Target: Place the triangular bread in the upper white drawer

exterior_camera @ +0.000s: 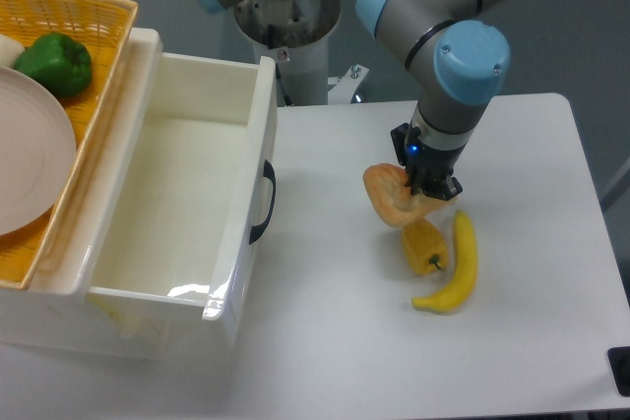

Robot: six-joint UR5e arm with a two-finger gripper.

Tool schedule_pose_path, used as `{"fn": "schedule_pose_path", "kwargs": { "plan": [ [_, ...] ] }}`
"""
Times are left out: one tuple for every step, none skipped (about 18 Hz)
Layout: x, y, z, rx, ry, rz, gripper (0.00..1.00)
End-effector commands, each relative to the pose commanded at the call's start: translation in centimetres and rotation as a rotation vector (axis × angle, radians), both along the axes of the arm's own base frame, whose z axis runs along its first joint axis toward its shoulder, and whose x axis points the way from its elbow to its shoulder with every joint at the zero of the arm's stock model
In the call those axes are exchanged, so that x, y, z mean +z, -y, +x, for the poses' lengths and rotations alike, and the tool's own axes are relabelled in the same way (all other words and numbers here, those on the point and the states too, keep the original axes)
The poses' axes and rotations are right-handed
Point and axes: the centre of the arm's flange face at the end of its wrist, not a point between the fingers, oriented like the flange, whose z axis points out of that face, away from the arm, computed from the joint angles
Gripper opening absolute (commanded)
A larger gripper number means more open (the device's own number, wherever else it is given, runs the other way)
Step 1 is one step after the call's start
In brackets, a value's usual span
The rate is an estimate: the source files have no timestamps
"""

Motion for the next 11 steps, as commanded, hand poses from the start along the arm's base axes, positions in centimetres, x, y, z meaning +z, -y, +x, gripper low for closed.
{"fn": "schedule_pose_path", "kwargs": {
  "plan": [
    [0.06, -0.04, 0.08, -0.002, 0.005, -0.004, 0.0],
    [0.25, -0.07, 0.03, -0.002, 0.003, -0.004, 0.0],
    [0.52, -0.22, -0.06, 0.006, -0.002, -0.001, 0.0],
    [0.56, -0.45, -0.07, 0.008, -0.003, 0.001, 0.0],
    [0.47, -0.47, -0.1, 0.008, -0.001, 0.0, 0.0],
    [0.47, -0.47, -0.1, 0.006, -0.001, 0.0, 0.0],
    [0.56, -0.41, -0.11, 0.009, -0.001, 0.003, 0.0],
    [0.64, -0.44, -0.13, 0.009, -0.002, 0.005, 0.0],
    [0.74, -0.37, -0.17, 0.011, -0.004, 0.008, 0.0],
    [0.74, -0.44, -0.11, 0.01, -0.004, 0.008, 0.0],
    [0.82, -0.46, -0.14, 0.01, -0.005, 0.009, 0.0]
  ]
}}
